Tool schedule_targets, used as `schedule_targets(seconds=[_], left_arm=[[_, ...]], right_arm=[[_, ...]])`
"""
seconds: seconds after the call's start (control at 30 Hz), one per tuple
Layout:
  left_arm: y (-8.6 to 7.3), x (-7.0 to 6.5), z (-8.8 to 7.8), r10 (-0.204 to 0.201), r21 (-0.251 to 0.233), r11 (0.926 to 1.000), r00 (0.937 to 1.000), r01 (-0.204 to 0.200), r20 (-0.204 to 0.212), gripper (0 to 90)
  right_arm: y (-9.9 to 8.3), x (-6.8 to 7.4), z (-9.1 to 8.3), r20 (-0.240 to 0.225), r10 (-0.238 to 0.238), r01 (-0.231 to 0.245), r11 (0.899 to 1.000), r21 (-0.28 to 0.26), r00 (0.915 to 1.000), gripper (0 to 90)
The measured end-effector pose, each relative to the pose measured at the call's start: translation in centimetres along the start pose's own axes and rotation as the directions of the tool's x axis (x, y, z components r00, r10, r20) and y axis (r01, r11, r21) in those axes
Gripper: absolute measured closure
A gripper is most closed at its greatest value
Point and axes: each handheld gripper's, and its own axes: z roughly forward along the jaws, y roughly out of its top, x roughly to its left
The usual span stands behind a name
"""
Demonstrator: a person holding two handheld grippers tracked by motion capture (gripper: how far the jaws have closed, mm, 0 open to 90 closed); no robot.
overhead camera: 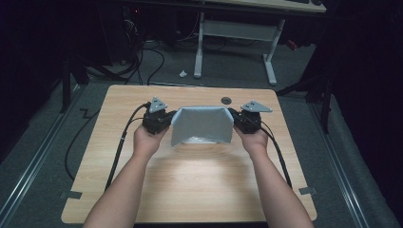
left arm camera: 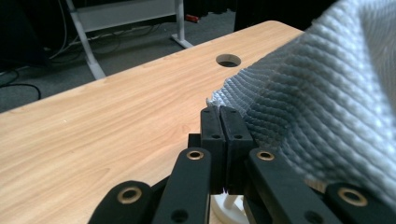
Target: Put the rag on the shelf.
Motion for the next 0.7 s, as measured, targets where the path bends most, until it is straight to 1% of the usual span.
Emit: schedule_targets(seconds=[0.03,0.13,0.2,0.33,0.4,0.43,0.47,0.6,0.7], left_arm=[[-0.1,0.0,0.1,-0.003,0.000,1.0000,1.0000,0.003,0.004,89.1],[-0.5,-0.1,0.3,-0.008,0.008,0.9999,0.9999,0.008,0.012,89.0],[-0.8,-0.1,0.5,-0.017,0.017,0.9997,0.9996,0.017,0.021,89.0],[-1.5,-0.2,1.0,-0.028,0.040,0.9988,0.9991,0.027,0.032,88.9],[-1.8,-0.2,1.1,-0.037,0.040,0.9986,0.9989,0.035,0.031,88.8],[-1.9,-0.2,1.1,-0.041,0.042,0.9984,0.9986,0.039,0.033,88.8],[-1.9,-0.2,1.1,-0.043,0.043,0.9982,0.9986,0.041,0.032,88.8],[-2.3,-0.2,1.2,-0.041,0.053,0.9978,0.9987,0.040,0.031,88.8],[-2.5,-0.2,1.2,-0.043,0.055,0.9976,0.9987,0.041,0.030,88.7]], right_arm=[[-0.2,0.1,0.1,-0.004,-0.006,0.006,1.000,0.001,1.0000,89.7],[-0.6,0.4,0.1,-0.006,-0.005,0.005,1.000,-0.002,1.0000,89.6],[-0.9,0.5,0.2,-0.009,0.008,-0.008,1.000,-0.004,0.9999,89.6],[-1.6,0.4,0.3,-0.010,0.013,-0.012,1.000,0.016,0.9999,89.6],[-1.9,0.5,0.4,-0.013,0.025,-0.024,1.000,0.019,0.9996,89.6],[-2.0,0.5,0.4,-0.011,0.018,-0.018,1.000,0.016,0.9998,89.6],[-2.2,0.5,0.4,-0.008,0.023,-0.023,1.000,0.015,0.9997,89.6],[-3.0,0.2,0.7,-0.007,0.028,-0.028,0.999,0.044,0.9996,89.5],[-3.2,0.3,0.7,-0.008,0.031,-0.030,0.998,0.049,0.9995,89.5]])
